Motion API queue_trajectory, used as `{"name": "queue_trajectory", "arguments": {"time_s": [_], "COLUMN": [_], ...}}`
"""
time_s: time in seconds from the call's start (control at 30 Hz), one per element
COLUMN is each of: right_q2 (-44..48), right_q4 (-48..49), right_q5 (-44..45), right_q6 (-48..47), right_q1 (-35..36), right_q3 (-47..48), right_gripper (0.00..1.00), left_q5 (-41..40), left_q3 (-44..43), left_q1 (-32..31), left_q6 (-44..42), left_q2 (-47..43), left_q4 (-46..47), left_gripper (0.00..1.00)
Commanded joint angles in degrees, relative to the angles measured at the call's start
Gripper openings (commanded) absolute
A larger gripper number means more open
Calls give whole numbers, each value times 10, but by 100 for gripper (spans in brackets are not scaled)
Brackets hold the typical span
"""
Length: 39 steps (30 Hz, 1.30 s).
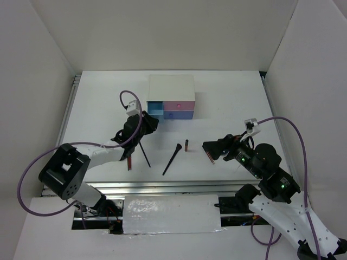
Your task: Organize the makeup
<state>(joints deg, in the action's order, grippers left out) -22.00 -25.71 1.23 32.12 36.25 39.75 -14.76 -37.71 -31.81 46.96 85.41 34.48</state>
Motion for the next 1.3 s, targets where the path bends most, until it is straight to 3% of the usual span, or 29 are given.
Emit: {"name": "queue_trajectory", "arguments": {"time_s": [0.0, 0.1, 0.2, 0.3, 0.5, 0.6, 0.63, 0.7, 0.77, 0.83, 0.9, 0.93, 1.27], "right_q2": [6, 5, 3, 3, -1, -3, -4, -5, -8, -10, -12, -13, -23], "right_q4": [29, 28, 26, 30, 37, 37, 37, 39, 40, 41, 42, 43, 49], "right_q5": [-7, -10, -9, -10, -9, -10, -10, -23, -26, -27, -29, -29, -36], "right_q6": [1, 0, 0, 1, 6, 7, 7, 7, 7, 7, 7, 8, 6], "right_q1": [1, 1, 2, 2, 2, 2, 1, 2, 2, 2, 2, 2, 2], "right_q3": [-5, -6, -6, -9, -13, -15, -15, -15, -15, -16, -15, -15, -13], "right_gripper": [100, 100, 100, 100, 100, 100, 100, 100, 100, 100, 100, 100, 100], "left_q5": [-13, -19, -24, -30, -33, -33, -33, -36, -40, -41, -43, -43, -88], "left_q3": [4, 1, 10, 16, 28, 33, 35, 36, 39, 41, 42, 44, 37], "left_q1": [-12, -12, -16, -19, -28, -34, -35, -38, -39, -40, -41, -42, -88], "left_q6": [11, 11, 14, 16, 16, 17, 17, 17, 17, 18, 18, 17, -6], "left_q2": [-19, -17, -29, -38, -49, -55, -58, -60, -64, -67, -72, -77, -110], "left_q4": [17, 8, 12, 8, 10, 9, 10, 9, 7, 2, -2, -2, -70], "left_gripper": [0, 8, 5, 16, 19, 33, 45, 56, 77, 86, 88, 98, 99]}}
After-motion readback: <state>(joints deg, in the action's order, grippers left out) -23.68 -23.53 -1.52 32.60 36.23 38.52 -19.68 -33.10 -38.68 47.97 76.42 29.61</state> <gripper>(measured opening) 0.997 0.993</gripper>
